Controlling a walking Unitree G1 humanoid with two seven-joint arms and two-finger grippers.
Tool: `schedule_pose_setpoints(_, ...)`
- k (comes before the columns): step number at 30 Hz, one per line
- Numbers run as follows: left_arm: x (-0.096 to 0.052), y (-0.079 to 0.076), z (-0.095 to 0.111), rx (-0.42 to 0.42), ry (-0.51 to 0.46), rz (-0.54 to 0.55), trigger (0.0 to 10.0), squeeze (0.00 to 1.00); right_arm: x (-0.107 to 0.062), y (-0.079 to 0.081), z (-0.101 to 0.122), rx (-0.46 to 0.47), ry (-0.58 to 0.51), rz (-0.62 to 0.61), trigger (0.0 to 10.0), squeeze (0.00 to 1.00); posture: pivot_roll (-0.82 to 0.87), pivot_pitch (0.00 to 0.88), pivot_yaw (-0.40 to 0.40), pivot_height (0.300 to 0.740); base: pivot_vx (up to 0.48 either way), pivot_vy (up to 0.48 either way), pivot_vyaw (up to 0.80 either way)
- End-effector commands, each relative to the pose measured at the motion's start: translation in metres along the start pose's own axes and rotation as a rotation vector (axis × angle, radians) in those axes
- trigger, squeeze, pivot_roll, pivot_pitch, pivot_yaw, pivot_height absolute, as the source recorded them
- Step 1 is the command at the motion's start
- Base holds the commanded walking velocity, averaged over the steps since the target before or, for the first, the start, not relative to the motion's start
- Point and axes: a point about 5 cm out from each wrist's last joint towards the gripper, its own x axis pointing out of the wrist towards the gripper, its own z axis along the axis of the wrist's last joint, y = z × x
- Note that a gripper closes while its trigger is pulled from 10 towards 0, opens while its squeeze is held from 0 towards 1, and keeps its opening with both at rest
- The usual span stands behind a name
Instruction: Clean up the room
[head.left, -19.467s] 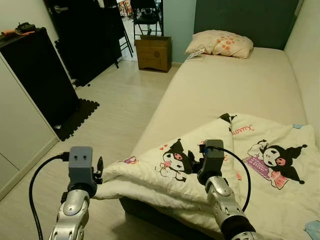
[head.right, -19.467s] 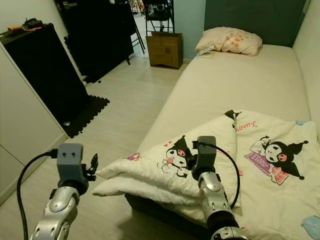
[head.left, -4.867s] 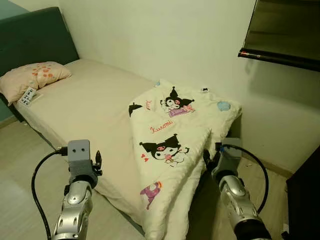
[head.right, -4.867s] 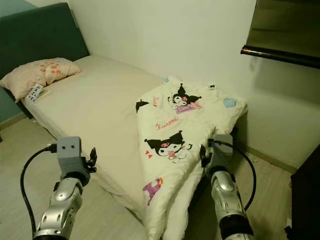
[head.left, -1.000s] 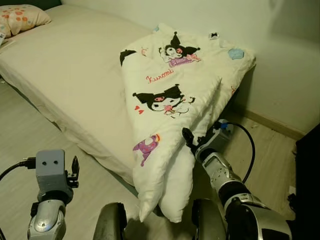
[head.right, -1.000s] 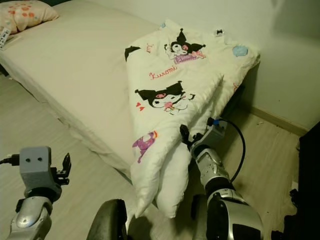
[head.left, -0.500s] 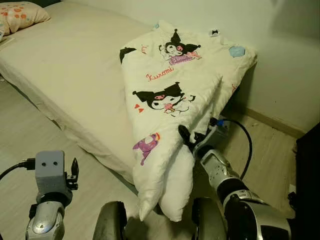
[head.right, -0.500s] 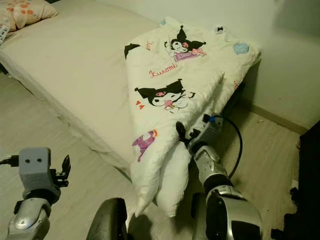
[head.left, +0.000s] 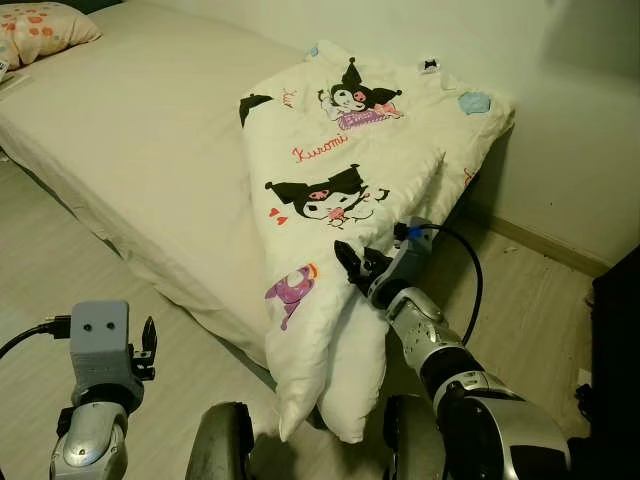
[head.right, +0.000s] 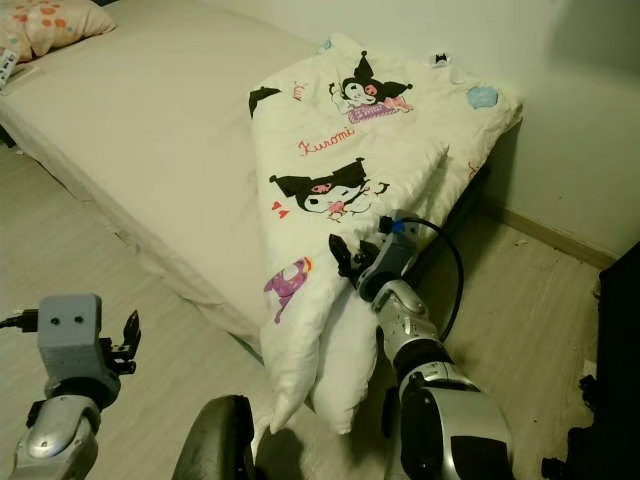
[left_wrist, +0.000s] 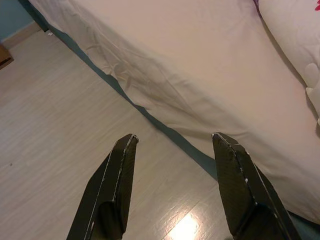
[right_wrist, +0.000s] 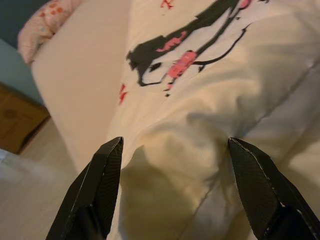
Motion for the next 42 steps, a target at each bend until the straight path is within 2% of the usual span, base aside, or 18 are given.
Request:
schedule_pose_setpoints(1,-0.004,0.007,-0.004,0.035,0.027,0.016,10.0,0.00,-0.007,-0.021,-0.001,0.024,-0.015,-0.172,10.0,0.00,0.15,0.283,0.035,0.582,0.000,0.000,0.00)
schedule_pose_setpoints(2,-0.004,0.007,-0.004,0.035,0.028,0.014,10.0,0.00,-0.011,-0.032,0.002,0.046,-0.034,-0.252,10.0,0.00,0.15,0.284,0.036,0.582,0.000,0.000,0.00)
schedule_pose_setpoints(7,-0.004,0.007,-0.002,0.039,0.027,0.006,10.0,0.00,-0.017,-0.047,0.005,0.109,-0.053,-0.341,10.0,0.00,0.15,0.293,0.048,0.582,0.000,0.000,0.00)
schedule_pose_setpoints(15,-0.003,0.007,0.000,0.051,0.025,-0.009,10.0,0.00,-0.021,-0.050,-0.003,0.175,-0.032,-0.340,10.0,0.00,0.16,0.303,0.059,0.582,0.000,0.000,0.00)
schedule_pose_setpoints(16,-0.003,0.007,0.000,0.053,0.026,-0.012,10.0,0.00,-0.021,-0.049,-0.005,0.193,-0.036,-0.323,10.0,1.00,0.17,0.306,0.062,0.582,0.000,0.000,0.00)
schedule_pose_setpoints(24,-0.005,0.008,0.004,0.065,0.024,-0.022,10.0,0.00,-0.019,-0.042,-0.010,0.254,-0.043,-0.283,10.0,1.00,0.19,0.315,0.069,0.582,0.000,0.000,0.00)
schedule_pose_setpoints(27,-0.008,0.010,0.005,0.078,0.023,-0.029,10.0,0.00,-0.017,-0.036,-0.013,0.322,-0.039,-0.219,10.0,1.00,0.20,0.322,0.077,0.582,0.000,0.000,0.00)
schedule_pose_setpoints(32,-0.009,0.013,0.005,0.083,0.026,-0.029,10.0,0.00,-0.014,-0.029,-0.016,0.343,-0.025,-0.168,10.0,1.00,0.20,0.323,0.077,0.582,0.000,0.000,0.00)
schedule_pose_setpoints(33,-0.009,0.014,0.005,0.087,0.027,-0.028,10.0,0.00,-0.012,-0.022,-0.016,0.343,-0.016,-0.119,10.0,0.84,0.20,0.323,0.079,0.582,0.000,0.000,0.00)
schedule_pose_setpoints(34,-0.009,0.014,0.005,0.087,0.027,-0.028,10.0,0.00,-0.012,-0.022,-0.016,0.343,-0.016,-0.119,10.0,0.84,0.20,0.323,0.079,0.582,0.000,0.000,0.00)
schedule_pose_setpoints(35,-0.008,0.015,0.005,0.089,0.027,-0.027,10.0,0.00,-0.010,-0.015,-0.018,0.337,-0.004,-0.068,10.0,0.00,0.20,0.323,0.079,0.582,0.000,0.000,0.00)
schedule_pose_setpoints(39,-0.008,0.016,0.006,0.092,0.027,-0.025,10.0,0.00,-0.008,-0.009,-0.019,0.337,0.007,-0.022,10.0,0.00,0.20,0.323,0.079,0.582,0.000,0.000,0.00)
schedule_pose_setpoints(42,-0.006,0.015,0.008,0.094,0.023,-0.022,10.0,0.00,-0.001,0.018,-0.021,0.265,0.030,0.147,10.0,0.00,0.20,0.323,0.080,0.582,0.000,0.000,0.00)
